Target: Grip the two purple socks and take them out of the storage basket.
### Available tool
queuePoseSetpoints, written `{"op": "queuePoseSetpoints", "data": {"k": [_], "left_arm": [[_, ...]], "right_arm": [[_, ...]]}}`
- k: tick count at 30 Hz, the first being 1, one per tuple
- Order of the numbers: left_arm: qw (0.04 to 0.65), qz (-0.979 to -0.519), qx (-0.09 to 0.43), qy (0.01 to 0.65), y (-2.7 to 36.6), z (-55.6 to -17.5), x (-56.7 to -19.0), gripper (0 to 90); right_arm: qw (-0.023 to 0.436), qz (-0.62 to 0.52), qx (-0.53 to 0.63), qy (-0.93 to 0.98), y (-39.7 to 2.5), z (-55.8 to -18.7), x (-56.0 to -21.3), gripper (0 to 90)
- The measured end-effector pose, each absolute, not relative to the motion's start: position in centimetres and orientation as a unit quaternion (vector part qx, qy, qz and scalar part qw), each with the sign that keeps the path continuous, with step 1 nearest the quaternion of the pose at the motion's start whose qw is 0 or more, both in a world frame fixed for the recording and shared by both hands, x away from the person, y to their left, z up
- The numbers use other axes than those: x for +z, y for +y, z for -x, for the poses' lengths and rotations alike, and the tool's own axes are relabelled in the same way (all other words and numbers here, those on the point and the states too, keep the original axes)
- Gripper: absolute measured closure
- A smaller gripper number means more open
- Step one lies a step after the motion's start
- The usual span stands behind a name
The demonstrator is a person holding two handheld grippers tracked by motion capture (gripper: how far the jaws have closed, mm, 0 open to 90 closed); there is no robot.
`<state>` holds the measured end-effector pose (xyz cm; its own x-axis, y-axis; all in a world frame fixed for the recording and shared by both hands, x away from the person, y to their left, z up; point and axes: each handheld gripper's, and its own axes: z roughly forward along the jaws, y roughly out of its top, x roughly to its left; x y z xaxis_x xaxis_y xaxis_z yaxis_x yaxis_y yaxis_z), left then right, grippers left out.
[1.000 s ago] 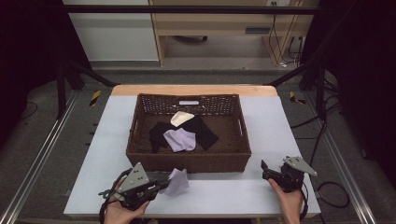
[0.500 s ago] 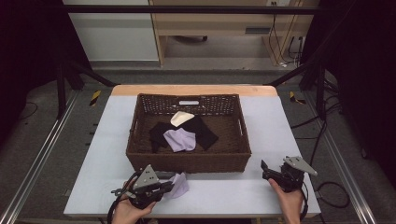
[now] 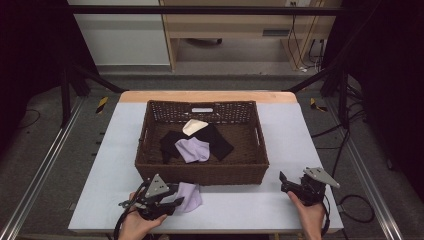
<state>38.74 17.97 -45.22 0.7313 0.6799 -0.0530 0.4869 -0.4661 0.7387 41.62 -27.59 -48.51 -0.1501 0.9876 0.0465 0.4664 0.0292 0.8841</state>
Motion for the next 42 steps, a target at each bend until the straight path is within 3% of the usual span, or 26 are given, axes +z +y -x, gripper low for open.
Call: {"op": "queuePoseSetpoints", "data": {"k": [6, 21, 33, 42], "left_arm": [[0.416, -0.827, 0.149, 0.349, 18.8, -38.2, -42.9, 49.2], [0.457, -0.796, 0.185, 0.351, 19.7, -38.5, -39.2, 47.4], [0.49, -0.768, 0.206, 0.357, 19.6, -41.6, -36.0, 52.4], [0.476, -0.766, 0.23, 0.367, 19.3, -44.6, -33.9, 55.1]], "right_arm": [[0.323, -0.566, 0.405, 0.641, -27.6, -41.6, -48.5, 5.4], [0.323, -0.57, 0.399, 0.641, -27.6, -41.7, -48.5, 5.4], [0.325, -0.57, 0.399, 0.64, -27.5, -41.6, -48.5, 5.4], [0.324, -0.57, 0.399, 0.641, -27.5, -41.6, -48.5, 5.4]]}}
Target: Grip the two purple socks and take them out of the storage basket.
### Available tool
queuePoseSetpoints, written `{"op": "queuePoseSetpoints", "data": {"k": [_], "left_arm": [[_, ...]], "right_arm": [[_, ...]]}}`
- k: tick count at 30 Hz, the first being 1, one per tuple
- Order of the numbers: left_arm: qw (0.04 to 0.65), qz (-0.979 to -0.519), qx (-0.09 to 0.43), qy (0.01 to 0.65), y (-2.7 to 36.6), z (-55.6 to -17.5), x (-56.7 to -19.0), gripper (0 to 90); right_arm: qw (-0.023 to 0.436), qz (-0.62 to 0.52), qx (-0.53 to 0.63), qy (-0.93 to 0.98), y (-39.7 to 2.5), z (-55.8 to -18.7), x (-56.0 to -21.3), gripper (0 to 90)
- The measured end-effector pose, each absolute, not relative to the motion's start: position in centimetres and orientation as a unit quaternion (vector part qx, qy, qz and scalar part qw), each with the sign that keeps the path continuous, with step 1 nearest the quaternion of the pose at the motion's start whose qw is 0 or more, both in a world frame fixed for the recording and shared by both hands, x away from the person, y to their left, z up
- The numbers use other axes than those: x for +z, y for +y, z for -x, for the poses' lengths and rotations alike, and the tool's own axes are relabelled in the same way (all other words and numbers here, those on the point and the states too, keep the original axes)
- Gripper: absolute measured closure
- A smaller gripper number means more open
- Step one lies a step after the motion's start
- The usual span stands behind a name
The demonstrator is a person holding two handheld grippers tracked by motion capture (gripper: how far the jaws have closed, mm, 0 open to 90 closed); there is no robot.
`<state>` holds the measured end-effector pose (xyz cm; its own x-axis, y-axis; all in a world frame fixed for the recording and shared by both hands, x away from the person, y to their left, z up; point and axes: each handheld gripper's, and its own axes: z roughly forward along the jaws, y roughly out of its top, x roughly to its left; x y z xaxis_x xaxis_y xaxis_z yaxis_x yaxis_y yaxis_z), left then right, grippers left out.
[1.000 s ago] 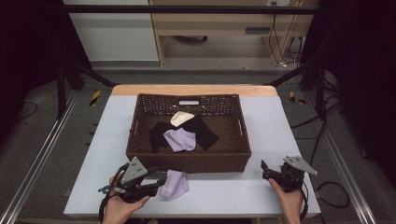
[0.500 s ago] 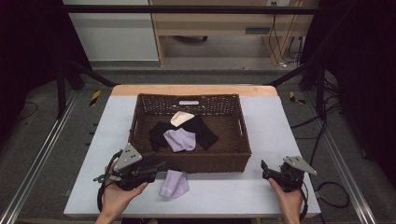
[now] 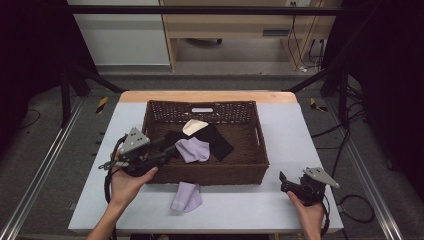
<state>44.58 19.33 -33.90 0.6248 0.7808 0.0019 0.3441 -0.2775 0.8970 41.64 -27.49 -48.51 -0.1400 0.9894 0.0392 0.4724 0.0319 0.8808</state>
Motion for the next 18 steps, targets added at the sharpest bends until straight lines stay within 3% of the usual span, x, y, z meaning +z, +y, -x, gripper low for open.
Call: {"op": "queuePoseSetpoints", "data": {"k": [18], "left_arm": [[0.445, -0.761, 0.256, 0.397, 16.4, -52.4, -34.1, 57.0]], "right_arm": [[0.321, -0.568, 0.4, 0.643, -27.5, -41.7, -48.5, 5.4]]}}
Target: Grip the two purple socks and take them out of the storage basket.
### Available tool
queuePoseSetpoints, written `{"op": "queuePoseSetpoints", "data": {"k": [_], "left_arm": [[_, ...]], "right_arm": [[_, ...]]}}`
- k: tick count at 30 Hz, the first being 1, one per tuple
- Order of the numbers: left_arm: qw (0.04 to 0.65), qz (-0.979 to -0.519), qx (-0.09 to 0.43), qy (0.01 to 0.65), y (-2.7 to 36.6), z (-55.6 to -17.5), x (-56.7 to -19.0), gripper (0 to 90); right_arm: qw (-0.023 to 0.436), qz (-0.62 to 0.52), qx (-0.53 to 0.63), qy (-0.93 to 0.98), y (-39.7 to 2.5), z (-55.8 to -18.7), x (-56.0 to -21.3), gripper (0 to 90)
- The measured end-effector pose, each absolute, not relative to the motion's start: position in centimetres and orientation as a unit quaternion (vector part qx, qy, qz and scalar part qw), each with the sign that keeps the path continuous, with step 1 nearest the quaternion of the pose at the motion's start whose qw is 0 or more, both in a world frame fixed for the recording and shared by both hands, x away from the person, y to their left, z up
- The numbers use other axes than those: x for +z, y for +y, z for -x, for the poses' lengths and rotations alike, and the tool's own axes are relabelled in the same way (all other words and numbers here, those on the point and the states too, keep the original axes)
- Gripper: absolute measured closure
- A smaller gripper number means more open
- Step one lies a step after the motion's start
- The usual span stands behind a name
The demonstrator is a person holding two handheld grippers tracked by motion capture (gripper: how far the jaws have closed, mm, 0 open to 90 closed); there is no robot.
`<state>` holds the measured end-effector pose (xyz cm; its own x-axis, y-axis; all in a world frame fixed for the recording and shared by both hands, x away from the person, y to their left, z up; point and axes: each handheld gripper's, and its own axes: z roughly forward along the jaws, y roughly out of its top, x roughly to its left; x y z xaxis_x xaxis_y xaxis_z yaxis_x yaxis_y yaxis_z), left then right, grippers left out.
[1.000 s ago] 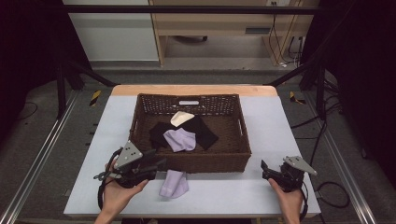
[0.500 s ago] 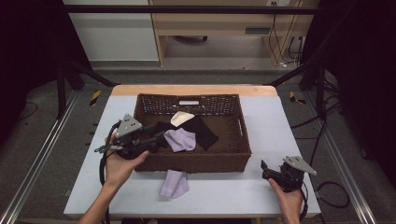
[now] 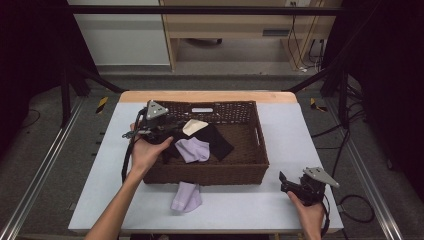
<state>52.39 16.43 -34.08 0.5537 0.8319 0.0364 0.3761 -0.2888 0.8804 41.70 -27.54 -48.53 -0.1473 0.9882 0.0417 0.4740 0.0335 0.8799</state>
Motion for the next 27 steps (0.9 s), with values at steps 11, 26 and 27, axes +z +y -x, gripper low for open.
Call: {"op": "queuePoseSetpoints", "data": {"k": [11, 26, 27], "left_arm": [[0.408, -0.772, 0.253, 0.416, 15.7, -55.2, -37.4, 53.5], [0.347, -0.808, 0.22, 0.422, 15.3, -56.2, -40.9, 44.1], [0.342, -0.812, 0.217, 0.42, 15.1, -56.2, -41.1, 44.1]], "right_arm": [[0.32, -0.568, 0.4, 0.644, -27.5, -41.7, -48.5, 5.4], [0.322, -0.567, 0.401, 0.643, -27.5, -41.7, -48.5, 5.4], [0.323, -0.567, 0.401, 0.643, -27.5, -41.7, -48.5, 5.4]]}}
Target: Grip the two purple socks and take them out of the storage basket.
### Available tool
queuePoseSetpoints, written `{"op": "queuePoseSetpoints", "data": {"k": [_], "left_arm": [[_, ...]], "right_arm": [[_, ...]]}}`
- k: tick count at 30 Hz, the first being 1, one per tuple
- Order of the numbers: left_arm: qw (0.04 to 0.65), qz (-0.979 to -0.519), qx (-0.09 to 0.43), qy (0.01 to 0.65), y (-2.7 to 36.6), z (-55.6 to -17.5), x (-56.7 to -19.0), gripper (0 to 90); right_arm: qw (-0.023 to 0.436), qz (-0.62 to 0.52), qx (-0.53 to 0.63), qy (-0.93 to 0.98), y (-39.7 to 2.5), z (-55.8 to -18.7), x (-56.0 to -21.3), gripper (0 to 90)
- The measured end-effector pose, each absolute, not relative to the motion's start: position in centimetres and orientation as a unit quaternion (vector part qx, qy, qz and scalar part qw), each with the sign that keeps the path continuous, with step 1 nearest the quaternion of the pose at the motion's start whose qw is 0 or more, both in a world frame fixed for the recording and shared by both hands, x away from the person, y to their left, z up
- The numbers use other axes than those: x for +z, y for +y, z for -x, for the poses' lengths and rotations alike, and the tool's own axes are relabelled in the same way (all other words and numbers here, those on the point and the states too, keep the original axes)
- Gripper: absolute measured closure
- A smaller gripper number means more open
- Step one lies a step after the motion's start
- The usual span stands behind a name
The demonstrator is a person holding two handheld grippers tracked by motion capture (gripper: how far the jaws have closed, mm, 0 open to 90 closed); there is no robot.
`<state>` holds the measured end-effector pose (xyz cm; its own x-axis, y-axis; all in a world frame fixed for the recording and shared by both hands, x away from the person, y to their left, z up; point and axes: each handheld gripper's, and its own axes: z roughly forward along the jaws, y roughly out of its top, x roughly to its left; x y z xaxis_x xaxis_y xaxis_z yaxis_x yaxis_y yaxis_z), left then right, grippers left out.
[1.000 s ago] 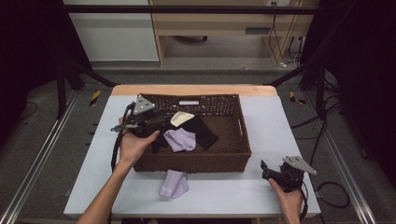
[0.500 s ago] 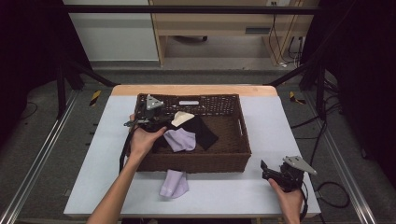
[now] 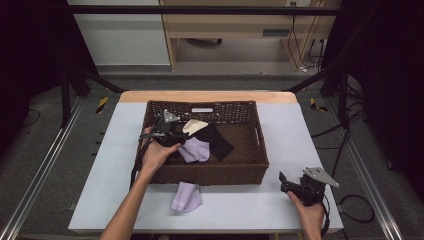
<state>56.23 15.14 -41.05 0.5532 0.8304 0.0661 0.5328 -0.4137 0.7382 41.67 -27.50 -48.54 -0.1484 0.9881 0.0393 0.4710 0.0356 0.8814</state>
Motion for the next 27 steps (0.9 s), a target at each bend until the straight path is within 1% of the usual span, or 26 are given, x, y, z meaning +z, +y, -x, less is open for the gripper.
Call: {"op": "queuePoseSetpoints", "data": {"k": [6, 13, 16, 21, 27], "left_arm": [[0.302, -0.83, 0.225, 0.412, 14.5, -56.2, -41.8, 43.1], [0.295, -0.837, 0.213, 0.409, 14.1, -56.2, -42.2, 39.6], [0.289, -0.84, 0.205, 0.411, 14.1, -56.3, -42.4, 39.9], [0.278, -0.85, 0.192, 0.404, 13.9, -56.4, -42.7, 41.3], [0.264, -0.86, 0.183, 0.396, 13.9, -56.6, -43.1, 47.5]], "right_arm": [[0.325, -0.567, 0.4, 0.642, -27.5, -41.6, -48.5, 5.4], [0.324, -0.568, 0.4, 0.643, -27.5, -41.6, -48.5, 5.4], [0.325, -0.568, 0.4, 0.642, -27.5, -41.6, -48.5, 5.4], [0.324, -0.568, 0.4, 0.642, -27.5, -41.6, -48.5, 5.4], [0.322, -0.569, 0.401, 0.642, -27.5, -41.6, -48.5, 5.3]]}}
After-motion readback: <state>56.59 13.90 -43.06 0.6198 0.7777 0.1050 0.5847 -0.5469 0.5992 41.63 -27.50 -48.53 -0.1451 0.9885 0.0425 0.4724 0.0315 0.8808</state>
